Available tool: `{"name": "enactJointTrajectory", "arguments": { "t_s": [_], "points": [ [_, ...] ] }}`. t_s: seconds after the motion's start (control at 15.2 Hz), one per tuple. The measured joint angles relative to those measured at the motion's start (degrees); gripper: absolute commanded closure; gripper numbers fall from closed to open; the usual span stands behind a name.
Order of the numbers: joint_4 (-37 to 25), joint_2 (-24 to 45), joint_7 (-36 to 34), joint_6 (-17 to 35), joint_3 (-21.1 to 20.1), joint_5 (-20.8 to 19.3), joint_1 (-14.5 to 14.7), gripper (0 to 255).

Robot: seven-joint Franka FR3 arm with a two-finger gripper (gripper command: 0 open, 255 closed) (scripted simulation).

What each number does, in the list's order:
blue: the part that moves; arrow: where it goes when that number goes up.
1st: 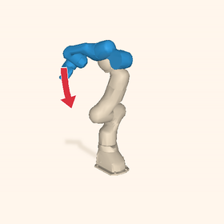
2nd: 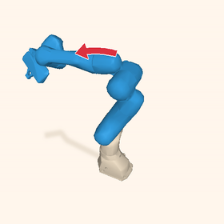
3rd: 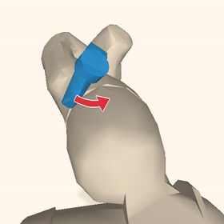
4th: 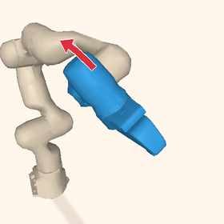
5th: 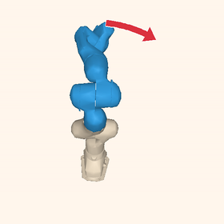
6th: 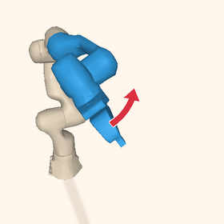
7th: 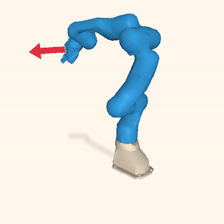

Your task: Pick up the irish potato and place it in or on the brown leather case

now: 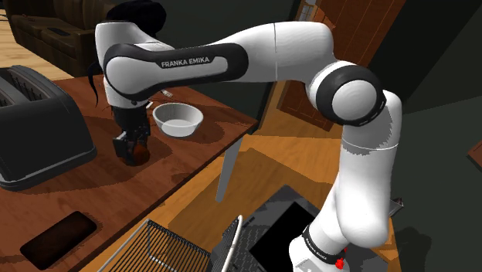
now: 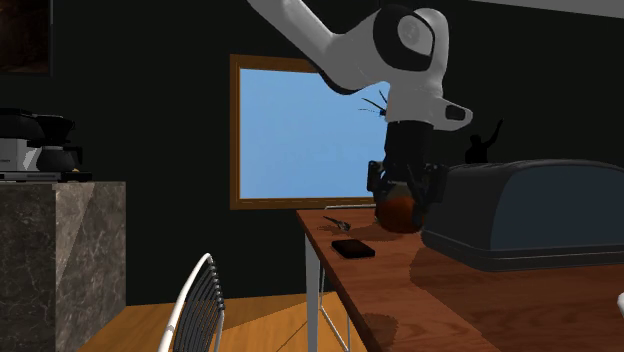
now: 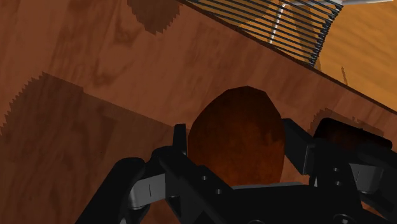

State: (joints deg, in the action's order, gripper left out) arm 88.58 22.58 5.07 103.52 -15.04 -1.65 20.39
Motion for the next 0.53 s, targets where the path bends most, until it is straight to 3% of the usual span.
{"name": "enactJointTrajectory", "arguments": {
  "t_s": [0.26, 0.53],
  "points": [
    [-3.2, 1.8, -4.6, -1.2, -1.3, -0.5, 3.5, 255],
    [-10.5, 6.9, -9.8, -3.3, -2.4, -1.7, 8.1, 255]
  ]
}}
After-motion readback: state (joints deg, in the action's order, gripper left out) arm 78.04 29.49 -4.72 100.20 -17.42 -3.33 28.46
